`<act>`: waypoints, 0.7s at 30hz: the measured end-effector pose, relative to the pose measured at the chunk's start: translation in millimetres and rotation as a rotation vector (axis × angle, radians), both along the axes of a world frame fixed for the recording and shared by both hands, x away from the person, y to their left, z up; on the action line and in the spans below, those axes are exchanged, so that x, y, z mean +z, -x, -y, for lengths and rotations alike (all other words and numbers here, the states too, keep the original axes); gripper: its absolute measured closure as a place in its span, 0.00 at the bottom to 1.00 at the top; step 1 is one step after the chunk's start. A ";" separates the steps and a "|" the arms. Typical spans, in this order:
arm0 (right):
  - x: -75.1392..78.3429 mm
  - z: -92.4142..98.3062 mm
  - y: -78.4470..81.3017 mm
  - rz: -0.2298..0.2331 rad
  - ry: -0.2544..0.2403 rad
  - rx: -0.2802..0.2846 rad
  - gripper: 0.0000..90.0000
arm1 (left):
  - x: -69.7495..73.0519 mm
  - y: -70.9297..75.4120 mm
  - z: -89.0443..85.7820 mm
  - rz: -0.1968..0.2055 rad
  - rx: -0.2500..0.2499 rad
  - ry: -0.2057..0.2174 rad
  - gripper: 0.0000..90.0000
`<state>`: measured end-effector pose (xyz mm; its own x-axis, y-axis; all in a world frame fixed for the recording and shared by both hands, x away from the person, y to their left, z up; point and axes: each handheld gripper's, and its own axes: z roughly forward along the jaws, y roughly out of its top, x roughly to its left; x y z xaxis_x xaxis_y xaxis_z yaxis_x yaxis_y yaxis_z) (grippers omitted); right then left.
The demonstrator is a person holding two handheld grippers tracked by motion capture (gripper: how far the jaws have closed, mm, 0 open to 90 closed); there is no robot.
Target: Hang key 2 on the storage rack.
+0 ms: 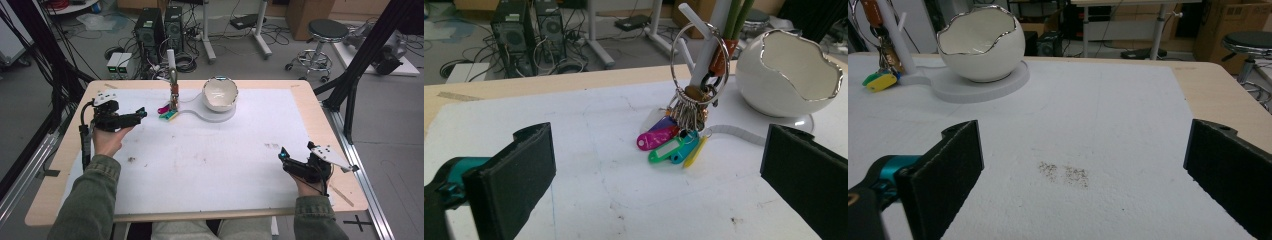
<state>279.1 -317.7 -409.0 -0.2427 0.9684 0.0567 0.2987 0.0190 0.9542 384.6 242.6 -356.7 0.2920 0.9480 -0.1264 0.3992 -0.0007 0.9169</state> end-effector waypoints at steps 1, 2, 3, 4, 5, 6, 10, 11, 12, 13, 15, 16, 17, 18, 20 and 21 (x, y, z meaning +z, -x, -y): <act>0.0 0.0 0.0 0.001 0.000 -0.001 0.02 | -0.8 1.7 -0.5 0.001 0.001 -0.002 0.02; 0.0 0.2 0.1 0.000 -0.001 -0.002 0.02 | -1.6 3.1 -0.6 -0.001 0.001 -0.007 0.02; -0.1 0.3 0.1 -0.001 -0.001 -0.002 0.02 | -2.3 4.6 -0.9 0.000 -0.002 -0.014 0.02; -0.1 0.3 0.0 -0.001 -0.001 -0.001 0.02 | -3.1 6.1 -1.0 0.003 -0.001 -0.016 0.02; -0.3 0.3 0.0 -0.003 0.000 0.000 0.02 | -3.7 7.8 -1.4 0.004 -0.003 -0.018 0.02; -0.4 0.3 -0.1 -0.003 0.002 0.003 0.02 | -4.2 9.1 -1.7 0.005 -0.002 -0.021 0.02; -0.4 0.0 0.1 -0.008 0.000 0.002 0.02 | -7.3 14.7 -3.0 0.005 -0.005 -0.021 0.02; -0.4 0.2 0.1 -0.009 -0.001 0.001 0.02 | -8.1 16.3 -3.3 0.005 -0.005 -0.020 0.02; -0.4 0.4 0.1 -0.008 -0.001 0.001 0.02 | -8.8 18.3 -3.6 0.006 -0.004 -0.021 0.02; -0.4 0.5 0.2 -0.007 -0.002 0.000 0.02 | -9.2 20.1 -3.9 0.006 -0.004 -0.020 0.02; -0.5 0.6 0.3 -0.010 -0.006 0.000 0.02 | -9.8 23.7 -4.3 0.008 -0.005 -0.022 0.02; -0.4 0.6 0.4 -0.009 -0.007 0.000 0.02 | -9.9 25.3 -4.4 0.011 -0.006 -0.024 0.02; -0.2 0.6 0.6 -0.007 -0.005 -0.001 0.02 | -9.9 26.9 -4.5 0.013 -0.007 -0.027 0.02; -0.1 0.6 0.8 -0.006 -0.005 0.000 0.02 | -9.8 28.3 -4.5 0.014 -0.008 -0.030 0.02; 0.0 0.6 0.9 -0.007 -0.008 0.001 0.02 | -9.8 31.0 -3.9 0.022 -0.007 -0.030 0.02; 0.2 0.7 1.0 -0.006 -0.007 0.001 0.02 | -9.9 32.5 -3.7 0.024 -0.010 -0.031 0.02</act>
